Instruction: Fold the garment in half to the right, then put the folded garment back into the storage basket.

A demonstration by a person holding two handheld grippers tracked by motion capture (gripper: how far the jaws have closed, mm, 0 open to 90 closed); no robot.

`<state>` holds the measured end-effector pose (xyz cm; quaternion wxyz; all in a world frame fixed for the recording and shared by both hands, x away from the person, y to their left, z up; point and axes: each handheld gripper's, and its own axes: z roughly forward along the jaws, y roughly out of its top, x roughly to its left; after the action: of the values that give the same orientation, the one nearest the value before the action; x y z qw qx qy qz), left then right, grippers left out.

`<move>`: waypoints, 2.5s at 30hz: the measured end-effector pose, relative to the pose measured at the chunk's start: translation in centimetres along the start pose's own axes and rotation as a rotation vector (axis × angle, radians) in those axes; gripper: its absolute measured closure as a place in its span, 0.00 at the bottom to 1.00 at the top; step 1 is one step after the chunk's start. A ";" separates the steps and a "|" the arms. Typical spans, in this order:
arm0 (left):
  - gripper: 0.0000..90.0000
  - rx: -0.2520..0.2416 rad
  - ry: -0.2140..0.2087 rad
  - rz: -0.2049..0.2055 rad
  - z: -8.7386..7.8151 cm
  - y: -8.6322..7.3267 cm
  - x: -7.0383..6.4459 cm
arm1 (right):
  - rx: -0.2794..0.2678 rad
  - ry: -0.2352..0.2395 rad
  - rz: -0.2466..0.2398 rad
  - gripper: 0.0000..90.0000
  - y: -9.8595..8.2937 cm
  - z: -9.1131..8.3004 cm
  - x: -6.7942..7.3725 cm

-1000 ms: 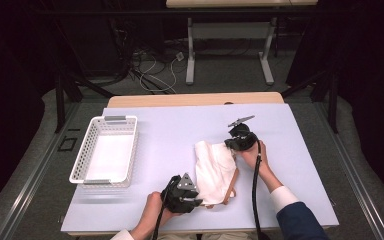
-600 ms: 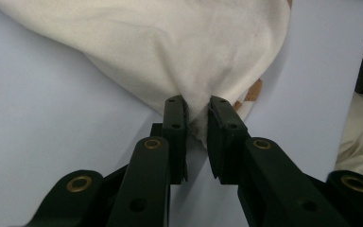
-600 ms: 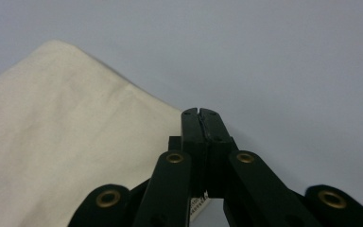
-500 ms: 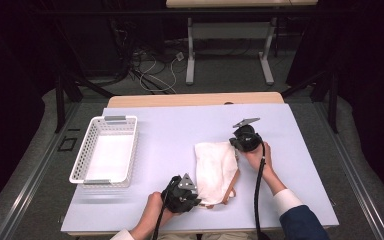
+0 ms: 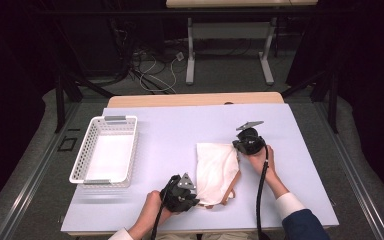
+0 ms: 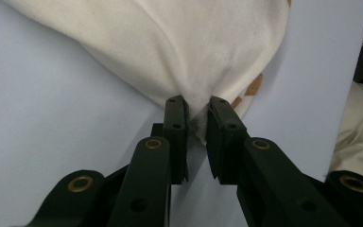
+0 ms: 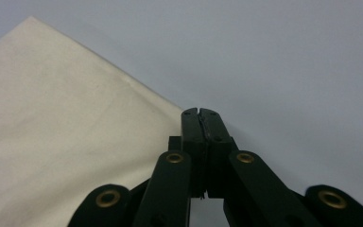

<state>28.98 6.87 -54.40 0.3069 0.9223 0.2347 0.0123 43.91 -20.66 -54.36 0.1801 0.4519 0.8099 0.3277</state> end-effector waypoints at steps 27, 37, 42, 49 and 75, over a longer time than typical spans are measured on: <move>0.25 -0.055 0.037 -0.055 -2.1 -1.2 0.8 | 0.030 0.143 -0.053 0.31 -0.1 -2.6 -0.3; 0.11 -0.090 0.124 -0.062 -1.9 -1.1 0.2 | 0.032 0.216 -0.087 0.09 0.0 -3.6 -0.8; 0.05 -0.086 0.159 -0.056 -1.6 -0.9 -0.1 | 0.039 0.232 -0.109 0.05 0.3 -3.7 -0.8; 0.01 -0.110 0.191 -0.055 -1.0 -0.7 -0.6 | 0.033 0.251 -0.117 0.05 0.7 -3.1 -0.7; 0.29 -0.116 0.200 0.029 1.2 -0.1 -3.1 | 0.089 0.243 -0.116 0.26 0.6 0.2 -0.5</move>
<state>26.36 4.93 -55.08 0.3348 0.9003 0.2498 0.1224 44.71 -20.75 -54.10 0.0791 0.3688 0.8642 0.3329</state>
